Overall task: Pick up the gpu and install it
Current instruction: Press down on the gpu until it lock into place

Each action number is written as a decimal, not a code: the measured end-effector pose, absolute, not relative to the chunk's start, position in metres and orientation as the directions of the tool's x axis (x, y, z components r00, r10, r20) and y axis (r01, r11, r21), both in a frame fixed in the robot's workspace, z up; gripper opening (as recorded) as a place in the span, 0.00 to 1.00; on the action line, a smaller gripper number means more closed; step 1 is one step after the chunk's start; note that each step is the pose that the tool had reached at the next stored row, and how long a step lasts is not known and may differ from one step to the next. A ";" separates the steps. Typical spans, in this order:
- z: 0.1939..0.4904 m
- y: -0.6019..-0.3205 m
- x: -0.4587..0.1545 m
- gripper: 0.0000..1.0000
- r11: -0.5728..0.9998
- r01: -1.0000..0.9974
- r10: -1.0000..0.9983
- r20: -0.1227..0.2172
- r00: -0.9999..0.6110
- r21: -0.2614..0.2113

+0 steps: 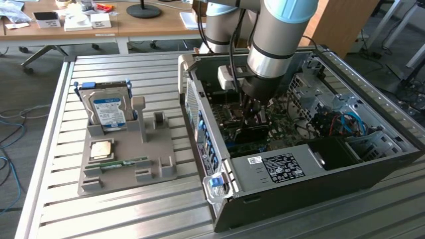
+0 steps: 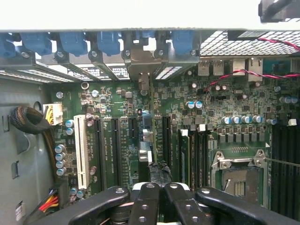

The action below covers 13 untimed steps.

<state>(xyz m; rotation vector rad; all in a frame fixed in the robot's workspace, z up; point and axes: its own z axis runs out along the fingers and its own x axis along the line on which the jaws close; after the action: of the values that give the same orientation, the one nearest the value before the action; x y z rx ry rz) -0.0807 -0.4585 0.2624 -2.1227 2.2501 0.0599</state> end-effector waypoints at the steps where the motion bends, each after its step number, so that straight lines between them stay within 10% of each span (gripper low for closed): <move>1: 0.264 -0.459 -0.081 0.11 0.058 -0.998 -0.996 -0.060 -0.058 -0.004; 13: 0.293 -0.459 -0.081 0.11 0.058 -0.998 -0.997 -0.060 -0.058 -0.004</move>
<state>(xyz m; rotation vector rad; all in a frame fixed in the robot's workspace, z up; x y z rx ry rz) -0.0807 -0.4586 0.2933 -2.1239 2.2512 0.0590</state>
